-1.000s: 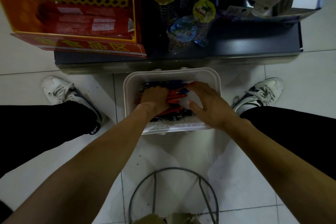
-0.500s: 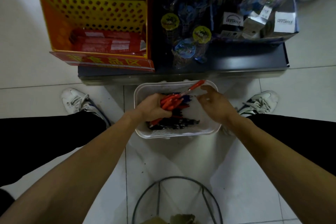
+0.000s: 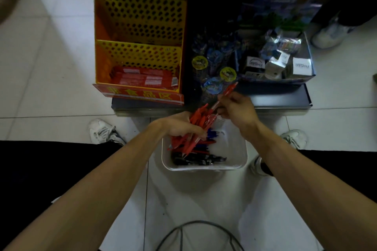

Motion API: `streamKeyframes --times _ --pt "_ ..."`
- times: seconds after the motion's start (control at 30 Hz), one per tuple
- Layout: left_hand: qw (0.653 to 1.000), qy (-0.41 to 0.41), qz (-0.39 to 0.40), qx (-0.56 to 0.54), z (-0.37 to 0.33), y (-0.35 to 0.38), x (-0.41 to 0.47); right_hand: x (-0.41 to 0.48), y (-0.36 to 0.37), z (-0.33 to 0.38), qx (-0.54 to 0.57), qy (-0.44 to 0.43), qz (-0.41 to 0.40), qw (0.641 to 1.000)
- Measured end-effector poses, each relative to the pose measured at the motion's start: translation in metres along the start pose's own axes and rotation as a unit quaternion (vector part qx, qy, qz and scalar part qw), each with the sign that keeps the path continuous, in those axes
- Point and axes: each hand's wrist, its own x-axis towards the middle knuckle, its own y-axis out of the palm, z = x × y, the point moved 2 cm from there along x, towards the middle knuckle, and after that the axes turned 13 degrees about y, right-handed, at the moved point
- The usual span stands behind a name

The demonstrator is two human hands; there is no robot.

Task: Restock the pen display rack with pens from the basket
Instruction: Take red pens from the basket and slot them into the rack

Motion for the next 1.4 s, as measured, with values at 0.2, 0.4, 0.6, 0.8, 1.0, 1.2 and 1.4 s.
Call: streamKeyframes --times 0.2,0.4,0.6,0.8,1.0,1.2,1.4 --pt "0.995 0.007 0.006 -0.103 -0.024 -0.008 -0.019 -0.017 0.001 0.023 0.03 -0.044 0.003 0.999" --pt "0.985 0.034 0.019 -0.168 -0.059 -0.017 -0.044 -0.03 -0.002 0.05 0.006 -0.057 0.059 0.997" --pt "0.977 0.052 0.004 -0.209 -0.087 -0.03 -0.066 -0.059 -0.006 0.092 0.008 -0.111 0.074 0.991" --pt "0.984 0.032 -0.028 -0.173 -0.108 -0.053 -0.1 -0.09 -0.009 0.137 0.049 -0.191 0.074 0.978" --pt "0.975 0.152 -0.124 -0.1 -0.152 -0.079 -0.137 -0.13 -0.016 0.19 0.025 -0.279 0.061 0.958" --pt "0.938 0.25 -0.195 -0.143 -0.193 -0.098 -0.158 -0.159 -0.026 0.249 -0.012 -0.352 0.024 0.936" --pt "0.903 0.314 -0.204 -0.209 -0.225 -0.115 -0.16 -0.174 -0.043 0.303 -0.033 -0.401 -0.034 0.915"
